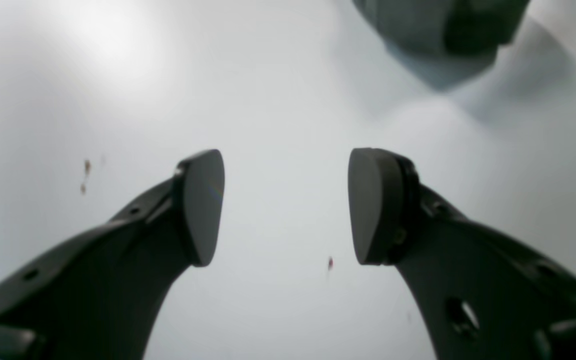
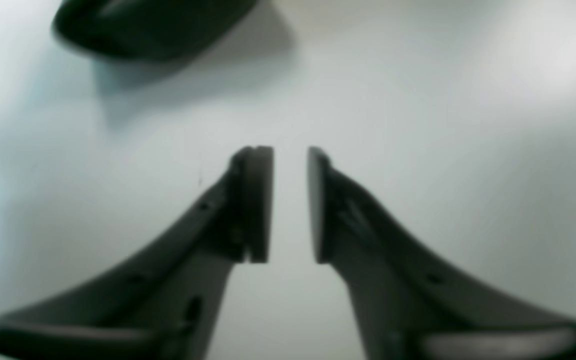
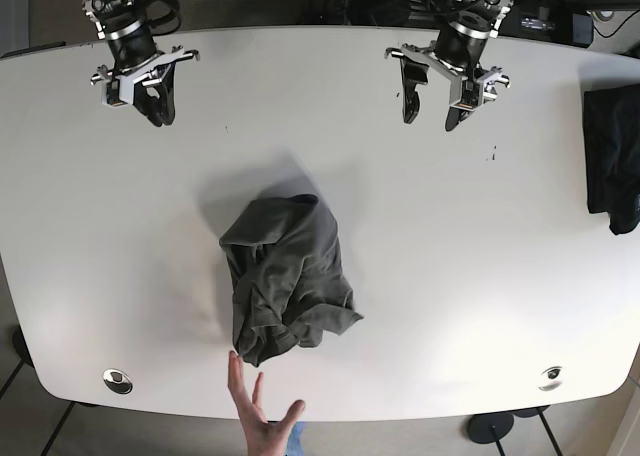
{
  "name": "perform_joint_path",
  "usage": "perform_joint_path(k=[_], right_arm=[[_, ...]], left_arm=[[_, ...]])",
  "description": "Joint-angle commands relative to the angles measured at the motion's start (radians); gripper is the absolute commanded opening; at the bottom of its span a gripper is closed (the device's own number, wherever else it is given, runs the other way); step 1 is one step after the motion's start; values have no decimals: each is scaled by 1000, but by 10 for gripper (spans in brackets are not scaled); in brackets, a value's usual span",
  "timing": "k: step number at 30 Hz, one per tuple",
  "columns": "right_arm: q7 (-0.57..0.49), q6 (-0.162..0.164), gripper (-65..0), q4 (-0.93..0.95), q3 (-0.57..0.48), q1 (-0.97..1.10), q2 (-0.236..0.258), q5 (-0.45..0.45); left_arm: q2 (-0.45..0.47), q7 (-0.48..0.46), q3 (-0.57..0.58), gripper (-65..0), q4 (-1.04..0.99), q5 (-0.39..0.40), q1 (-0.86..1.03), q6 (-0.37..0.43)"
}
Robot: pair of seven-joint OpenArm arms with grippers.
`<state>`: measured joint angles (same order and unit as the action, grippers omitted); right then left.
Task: Fold the T-shirt properly
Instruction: 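Grasp the crumpled grey T-shirt with the right gripper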
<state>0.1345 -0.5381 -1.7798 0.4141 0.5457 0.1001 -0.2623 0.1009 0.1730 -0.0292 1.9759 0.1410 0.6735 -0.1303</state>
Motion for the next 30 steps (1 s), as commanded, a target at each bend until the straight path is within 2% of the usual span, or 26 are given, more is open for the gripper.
perform_joint_path(k=[1, 4, 5, 6, 8, 11, 13, 18, 20, 21, 22, 23, 26, 27, 28, 30], right_arm=[[17, -6, -398, -22, 2, -59, 5, -12], [124, -6, -212, -15, -50, -197, 20, -12], [175, -1, -165, -2, -82, -260, 33, -12], [204, 2, -146, 27, -110, -304, 36, -10], [227, 3, -143, 102, -154, -408, 48, 8], [225, 3, -143, 257, -232, -550, 49, 114], [225, -4, -140, 352, -272, -625, 49, 151], [222, -6, -140, 525, -341, -754, 48, 154], [215, -6, -141, 567, -352, -780, 26, 153], [189, -6, -151, 598, -353, -784, 10, 154], [172, -6, -193, 610, -353, -784, 5, 154], [162, -6, -279, 605, -353, -781, 2, 154], [162, -6, -637, 568, -353, -735, 0, 154], [164, -6, -625, 542, -355, -712, 0, 157], [164, -6, -577, 505, -355, -680, 0, 157], [164, -6, -588, 410, -355, -597, 2, 157]], left_arm=[[0, -5, 2, -283, 0, 9, -22, -4], [0, -5, 2, -282, -37, 9, -88, -4], [0, 3, 2, -281, -54, 9, -108, -4], [0, 16, 2, -281, -62, 9, -122, -4], [0, 33, 1, -282, -63, 9, -150, -4], [0, 38, -4, -282, -69, 9, -173, -4], [0, 35, -4, -282, -88, 9, -176, -4], [0, 35, -5, -283, -106, 7, -208, -4], [0, 35, -5, -283, -112, 7, -208, -4], [0, 35, -5, -283, -120, 7, -209, -4], [0, 35, -5, -283, -128, 9, -209, -4], [0, 35, -5, -283, -131, 9, -211, -4], [0, 35, -5, -283, -129, 9, -237, -4], [0, 35, -7, -283, -131, 9, -243, -4], [0, 35, -7, -283, -132, 9, -246, -4], [0, 36, -7, -283, -132, 9, -246, -4]])
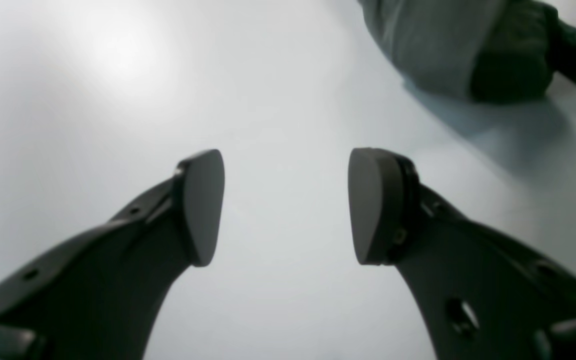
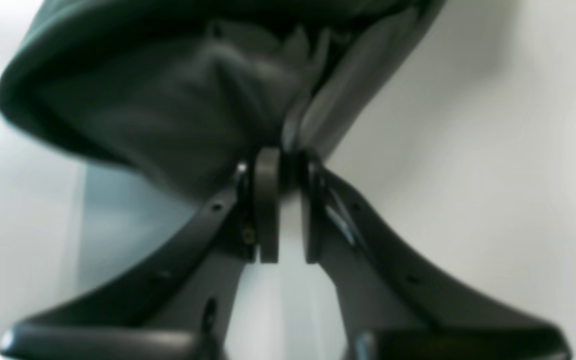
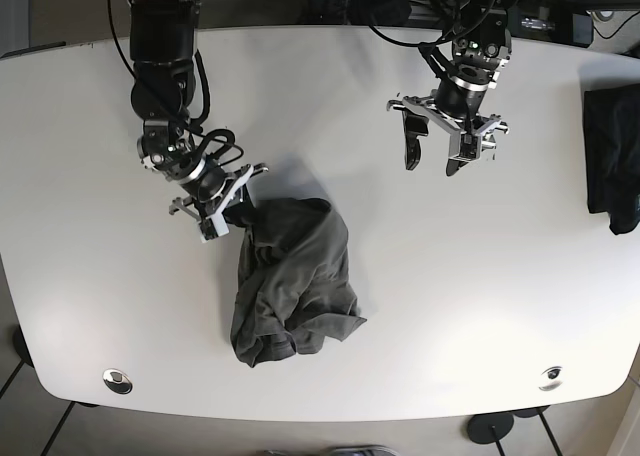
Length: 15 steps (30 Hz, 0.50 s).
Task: Fold the T-shirt properly
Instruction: 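Grasp the crumpled grey T-shirt with the right gripper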
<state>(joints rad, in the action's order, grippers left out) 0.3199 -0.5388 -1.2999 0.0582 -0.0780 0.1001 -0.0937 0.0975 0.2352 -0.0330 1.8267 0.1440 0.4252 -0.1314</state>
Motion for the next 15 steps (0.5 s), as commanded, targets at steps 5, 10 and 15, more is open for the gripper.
perform_joint_path(k=[5, 10, 15], right_arm=[[-20, -5, -625, -355, 1, 301, 3, -7], [-20, 4, -553, -416, 6, 335, 2, -10], [64, 3, -97, -318, 2, 108, 0, -13]], left_arm=[[3, -23, -3, -283, -9, 6, -24, -3], [6, -23, -3, -283, -31, 6, -25, -3], [8, -23, -3, -283, -31, 6, -25, -3]])
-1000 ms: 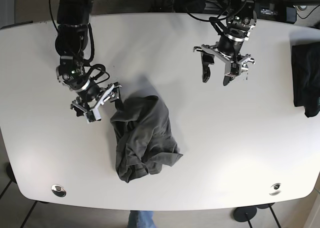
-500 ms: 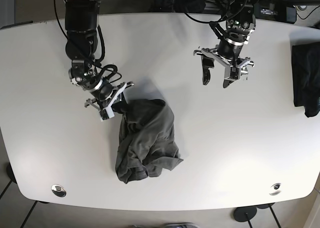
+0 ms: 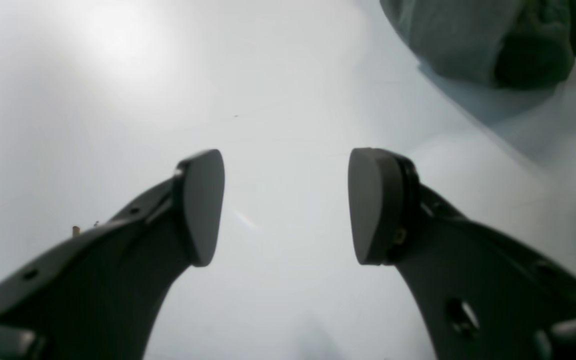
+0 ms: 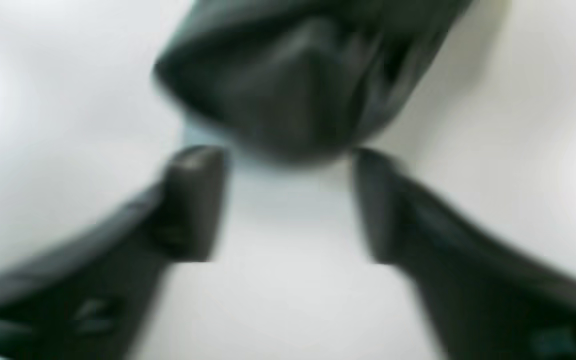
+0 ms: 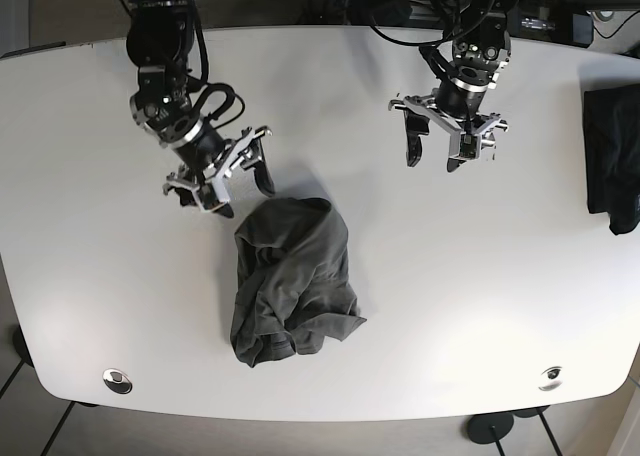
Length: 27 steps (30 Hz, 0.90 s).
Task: Fold the T-shirt properly
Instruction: 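Grasp the crumpled grey T-shirt with the right gripper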
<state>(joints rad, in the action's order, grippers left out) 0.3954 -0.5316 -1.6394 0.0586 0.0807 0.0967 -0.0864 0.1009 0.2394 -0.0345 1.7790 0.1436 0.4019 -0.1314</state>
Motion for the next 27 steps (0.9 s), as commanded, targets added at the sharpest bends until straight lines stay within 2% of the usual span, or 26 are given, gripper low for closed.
perform_joint_path(k=[1, 2, 4, 7, 9, 11, 12, 13, 15, 18, 21, 22, 25, 27], right_arm=[[-5, -6, -40, 63, 2, -98, 4, -22], [-3, -8, -2, 112, 2, -143, 2, -22], [-6, -11, -3, 265, 1, -241, 2, -22], [-10, -14, -95, 434, 1, -319, -1, -22], [-40, -55, -268, 474, 1, -330, -22, -22], [-42, -100, -471, 473, 1, -309, -25, -22], [-42, -112, -575, 456, 1, -287, -27, -22], [-42, -114, -644, 423, 1, -264, -27, -20], [-23, -120, -601, 337, 1, -190, -27, -20], [21, -121, -629, 158, 1, -52, -27, -22], [81, -121, -599, -75, 1, 143, -27, -22], [98, -121, -563, -124, 1, 186, -28, -23], [107, -121, -344, -262, -1, 294, -28, -23], [107, -121, -238, -319, 2, 308, -28, -23]], left_arm=[[4, -27, -2, -283, 18, 6, -1, -3], [4, -27, -2, -283, 22, 6, -1, -3], [4, -27, -2, -283, 22, 6, -1, -3], [4, -27, -2, -283, 22, 6, -1, -3], [4, -27, -18, -283, 22, 6, -1, -3], [4, -27, -41, -283, 22, 6, -1, -3], [4, -27, -46, -283, 20, 6, -1, -4], [4, -27, -48, -283, 20, 6, -1, -4], [4, -27, -49, -283, 22, 6, -1, -4], [6, -27, -49, -283, 22, 6, -4, -4], [6, -27, -51, -283, 15, 6, -22, -4], [6, -27, -51, -283, 15, 4, -24, -4], [6, -27, -49, -283, 15, 4, -27, -4], [6, -24, -51, -283, 14, 4, -42, -4]])
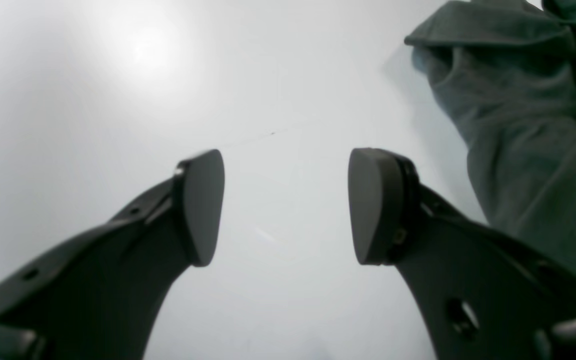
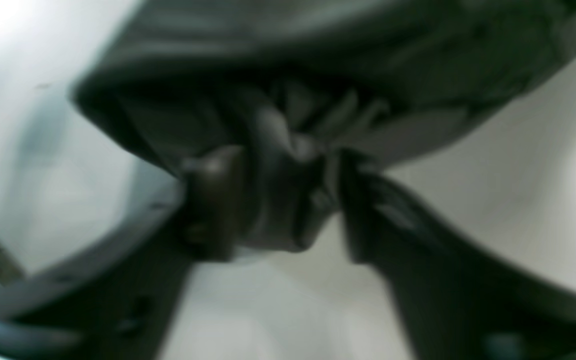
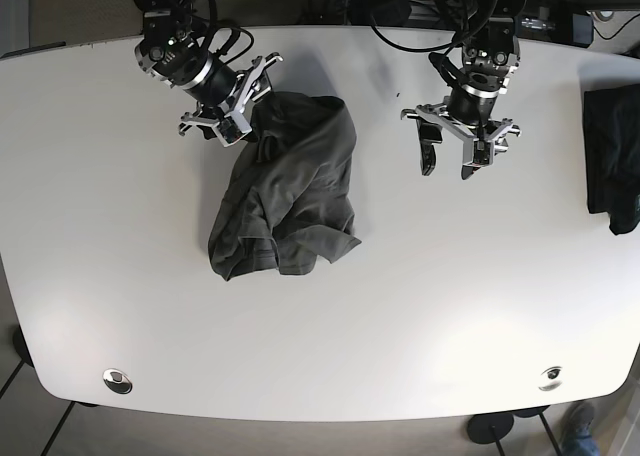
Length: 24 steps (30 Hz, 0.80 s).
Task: Fold the T-shirt properly
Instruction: 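Grasp the crumpled grey T-shirt with the right gripper, then lift the grey T-shirt high with the right gripper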
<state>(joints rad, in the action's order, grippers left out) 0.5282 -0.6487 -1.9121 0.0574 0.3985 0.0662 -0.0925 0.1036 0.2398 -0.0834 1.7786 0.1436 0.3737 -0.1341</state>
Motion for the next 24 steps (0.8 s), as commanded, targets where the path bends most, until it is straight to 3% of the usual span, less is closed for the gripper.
perform_joint_path(k=[1, 6, 14, 18, 20, 24], right_arm=[[-26, -4, -205, -62, 8, -16, 2, -17], [-20, 2, -192, 20, 58, -235, 4, -16], [-21, -7, -192, 523, 249, -642, 13, -17], [-32, -7, -192, 813, 261, -803, 53, -17], [-90, -29, -192, 972, 261, -867, 54, -16], [-121, -46, -195, 1077, 256, -883, 47, -14]], left_arm=[[3, -9, -2, -283, 8, 4, -17, -2], [3, 36, -2, -283, 0, 6, -38, -2], [3, 36, -3, -283, 17, 8, -37, -2], [3, 36, -3, -283, 19, 8, -35, -2], [3, 36, -3, -283, 17, 6, -35, -2], [2, 36, -3, -283, 17, 6, -35, -2]])
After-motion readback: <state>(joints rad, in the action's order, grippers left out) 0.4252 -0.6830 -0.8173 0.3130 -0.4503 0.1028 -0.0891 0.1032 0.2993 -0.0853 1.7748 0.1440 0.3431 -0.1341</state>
